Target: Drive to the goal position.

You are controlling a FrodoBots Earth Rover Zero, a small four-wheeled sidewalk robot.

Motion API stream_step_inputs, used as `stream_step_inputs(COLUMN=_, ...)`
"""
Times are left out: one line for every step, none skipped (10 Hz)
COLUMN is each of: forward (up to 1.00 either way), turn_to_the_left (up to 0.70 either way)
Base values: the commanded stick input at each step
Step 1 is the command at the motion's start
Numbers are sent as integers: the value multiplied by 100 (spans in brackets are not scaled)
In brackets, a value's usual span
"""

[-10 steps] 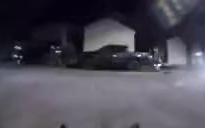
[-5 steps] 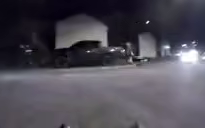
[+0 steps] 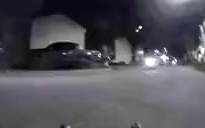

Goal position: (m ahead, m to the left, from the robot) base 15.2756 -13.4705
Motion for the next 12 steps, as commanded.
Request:
stream_step_inputs(forward=0, turn_to_the_left=-70)
stream_step_inputs(forward=0, turn_to_the_left=0)
stream_step_inputs(forward=0, turn_to_the_left=0)
stream_step_inputs(forward=0, turn_to_the_left=0)
stream_step_inputs(forward=0, turn_to_the_left=0)
stream_step_inputs(forward=0, turn_to_the_left=0)
stream_step_inputs(forward=0, turn_to_the_left=0)
stream_step_inputs(forward=0, turn_to_the_left=0)
stream_step_inputs(forward=0, turn_to_the_left=0)
stream_step_inputs(forward=1, turn_to_the_left=0)
stream_step_inputs(forward=18, turn_to_the_left=0)
stream_step_inputs(forward=61, turn_to_the_left=0)
